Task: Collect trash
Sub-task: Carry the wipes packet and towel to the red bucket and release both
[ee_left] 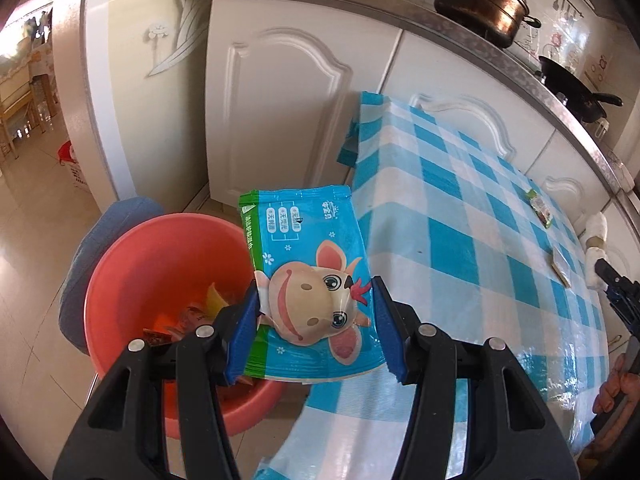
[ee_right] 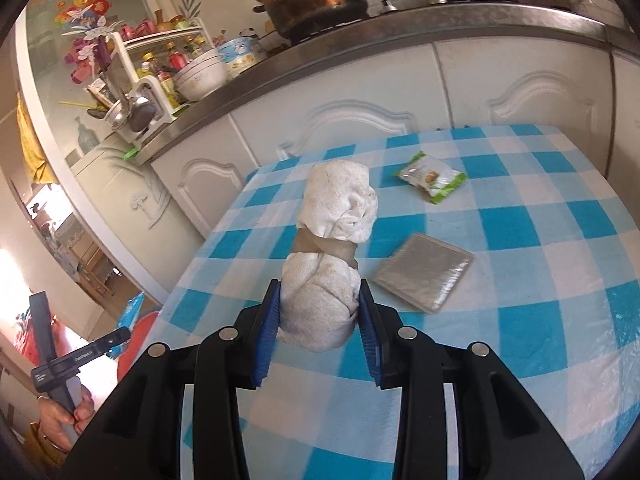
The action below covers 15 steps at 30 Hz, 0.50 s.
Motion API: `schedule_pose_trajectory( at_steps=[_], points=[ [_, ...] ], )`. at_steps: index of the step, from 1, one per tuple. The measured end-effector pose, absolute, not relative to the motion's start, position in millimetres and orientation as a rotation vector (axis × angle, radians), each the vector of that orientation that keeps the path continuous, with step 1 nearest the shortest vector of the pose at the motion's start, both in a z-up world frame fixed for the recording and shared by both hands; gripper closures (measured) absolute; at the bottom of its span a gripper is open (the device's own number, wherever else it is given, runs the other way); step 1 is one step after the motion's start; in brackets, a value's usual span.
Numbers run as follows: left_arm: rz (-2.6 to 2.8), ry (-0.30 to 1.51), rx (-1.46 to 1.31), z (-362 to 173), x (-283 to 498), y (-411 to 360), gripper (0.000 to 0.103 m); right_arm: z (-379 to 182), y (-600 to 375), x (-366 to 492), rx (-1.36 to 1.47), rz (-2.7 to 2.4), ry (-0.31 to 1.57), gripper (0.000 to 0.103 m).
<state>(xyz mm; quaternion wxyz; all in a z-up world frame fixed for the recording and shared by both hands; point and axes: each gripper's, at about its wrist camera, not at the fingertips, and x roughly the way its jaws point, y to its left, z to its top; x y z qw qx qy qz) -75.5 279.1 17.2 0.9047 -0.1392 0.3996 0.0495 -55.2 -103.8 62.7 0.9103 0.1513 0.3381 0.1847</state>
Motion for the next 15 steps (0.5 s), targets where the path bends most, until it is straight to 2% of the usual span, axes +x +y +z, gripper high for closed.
schedule_pose_trajectory(
  at_steps=[15],
  points=[
    [0.306, 0.871, -0.36, -7, -81, 359, 0.048, 72, 146, -33, 0.132, 0.906, 0.948, 0.064]
  ],
)
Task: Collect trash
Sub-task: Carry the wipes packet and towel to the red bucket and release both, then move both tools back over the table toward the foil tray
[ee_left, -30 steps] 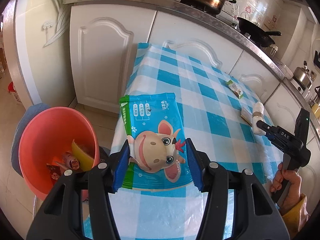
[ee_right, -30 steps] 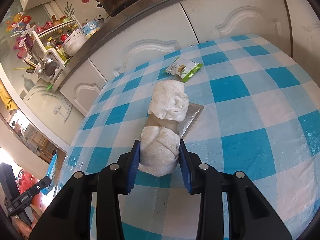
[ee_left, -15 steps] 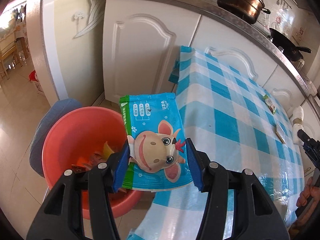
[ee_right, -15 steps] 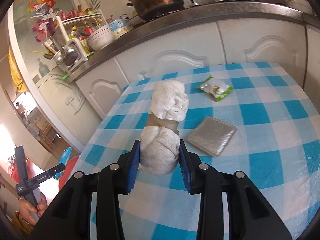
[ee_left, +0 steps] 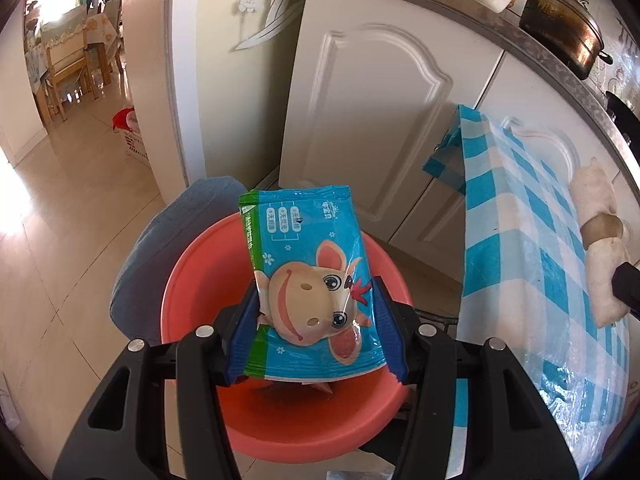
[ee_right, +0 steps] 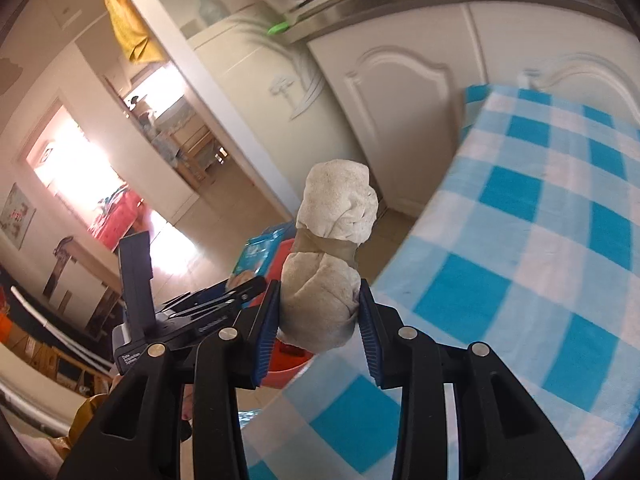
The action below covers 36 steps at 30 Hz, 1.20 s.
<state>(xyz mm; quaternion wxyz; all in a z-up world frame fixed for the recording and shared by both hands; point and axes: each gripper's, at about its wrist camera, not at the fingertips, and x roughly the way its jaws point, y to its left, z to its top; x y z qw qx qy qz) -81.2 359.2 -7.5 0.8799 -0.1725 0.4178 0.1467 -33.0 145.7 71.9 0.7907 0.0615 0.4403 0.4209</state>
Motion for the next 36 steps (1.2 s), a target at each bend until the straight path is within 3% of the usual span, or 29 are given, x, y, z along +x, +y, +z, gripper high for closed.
schedule_pose_trajectory(
  at_steps=[11, 13, 15, 17, 19, 24, 36],
  points=[
    [0.365, 0.922, -0.415, -37, -87, 389, 0.046, 31, 245, -38, -0.004, 0.998, 1.112, 0.059],
    [0.384, 0.922, -0.41, -38, -88, 392, 0.038, 28, 252, -39, -0.034, 0.984, 1.111, 0.044],
    [0.411, 0.918, -0.394, -38, -88, 394, 0.024, 30, 252, -40, -0.013, 0.982, 1.104, 0.038],
    [0.418, 0.903, -0.37, -33, -90, 393, 0.022, 36, 244, -41, 0.026, 0.986, 1.089, 0.035],
    [0.411, 0.883, -0.355, -26, -92, 392, 0.02, 46, 232, -44, 0.03, 0.964, 1.044, 0.025],
    [0.404, 0.797, -0.295, 1, -101, 381, 0.015, 73, 183, -53, 0.085, 0.888, 0.927, 0.015],
    [0.247, 0.562, -0.329, 47, -134, 328, 0.015, 107, 47, -87, 0.16, 0.63, 0.787, 0.015]
  ],
)
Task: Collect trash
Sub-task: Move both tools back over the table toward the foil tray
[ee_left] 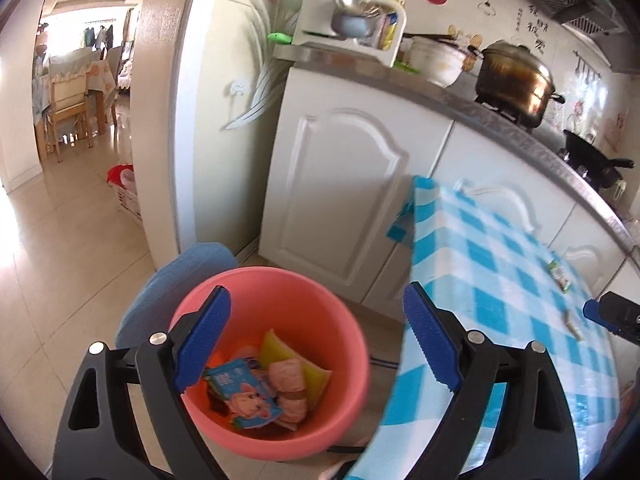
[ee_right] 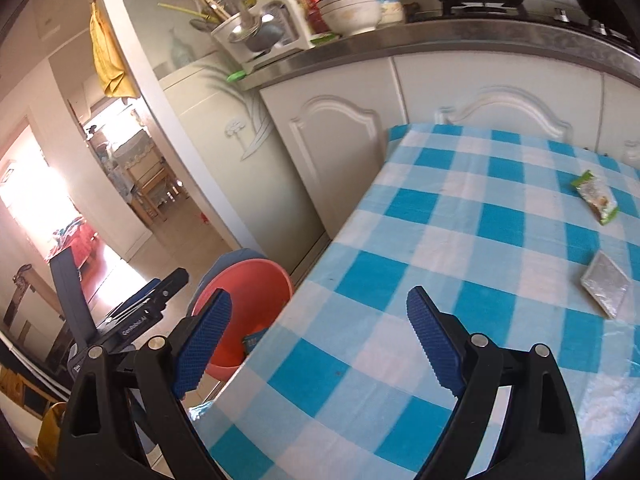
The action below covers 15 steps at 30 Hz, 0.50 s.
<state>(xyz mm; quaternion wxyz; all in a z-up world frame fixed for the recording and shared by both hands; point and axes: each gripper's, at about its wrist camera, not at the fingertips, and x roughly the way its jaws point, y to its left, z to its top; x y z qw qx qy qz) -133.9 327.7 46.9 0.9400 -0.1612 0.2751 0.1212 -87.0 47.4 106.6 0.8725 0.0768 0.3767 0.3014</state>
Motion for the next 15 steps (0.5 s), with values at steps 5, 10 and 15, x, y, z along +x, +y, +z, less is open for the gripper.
schedule_pose_trajectory(
  at_steps=[5, 10, 15],
  points=[
    [0.139, 0.585, -0.3, 63, -127, 290, 0.015, 107, -8, -107, 0.211, 0.512, 0.775, 0.014],
    [0.091, 0.612, -0.201, 79, -118, 255, 0.015, 98, -59, -126, 0.272, 0.411, 0.782, 0.014],
    [0.064, 0.652, -0.176, 88, -111, 236, 0.011, 88, -101, -148, 0.305, 0.32, 0.788, 0.014]
  ],
)
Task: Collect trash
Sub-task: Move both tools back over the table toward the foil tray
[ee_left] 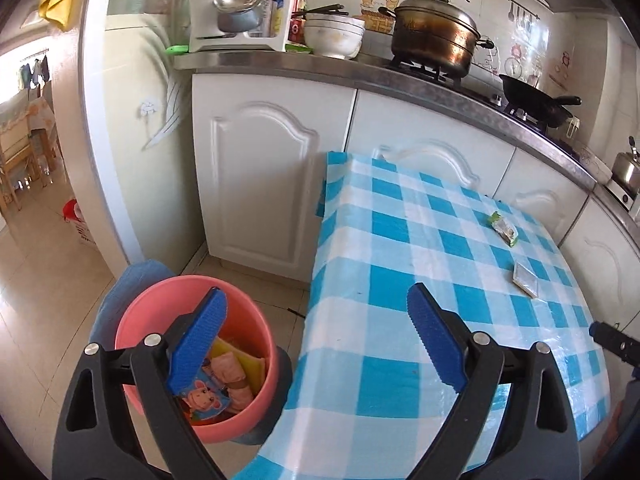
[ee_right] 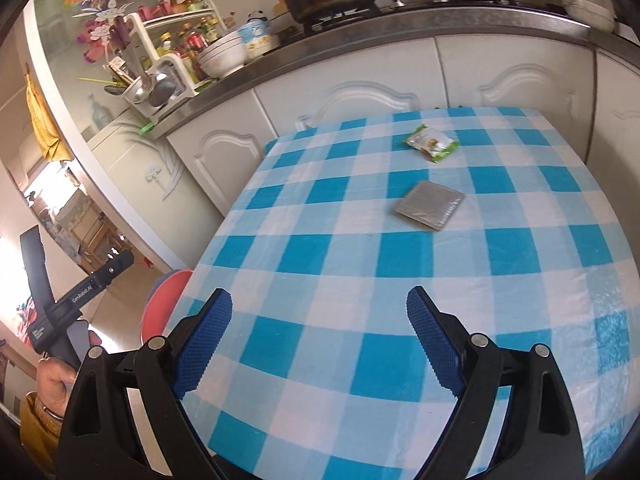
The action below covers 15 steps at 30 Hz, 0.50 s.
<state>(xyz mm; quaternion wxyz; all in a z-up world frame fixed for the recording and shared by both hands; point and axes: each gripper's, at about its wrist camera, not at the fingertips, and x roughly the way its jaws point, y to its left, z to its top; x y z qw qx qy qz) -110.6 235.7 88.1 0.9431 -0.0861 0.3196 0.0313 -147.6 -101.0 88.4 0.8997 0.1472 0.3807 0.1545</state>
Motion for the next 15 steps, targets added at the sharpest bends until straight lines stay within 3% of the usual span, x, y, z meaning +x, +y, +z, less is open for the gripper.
schedule_pose_trajectory(
  at_steps=[15],
  points=[
    [-0.048, 0.703, -0.152, 96, -70, 169, 0.011, 74, -178, -148, 0.292, 0.188, 0.792, 0.013]
  ],
)
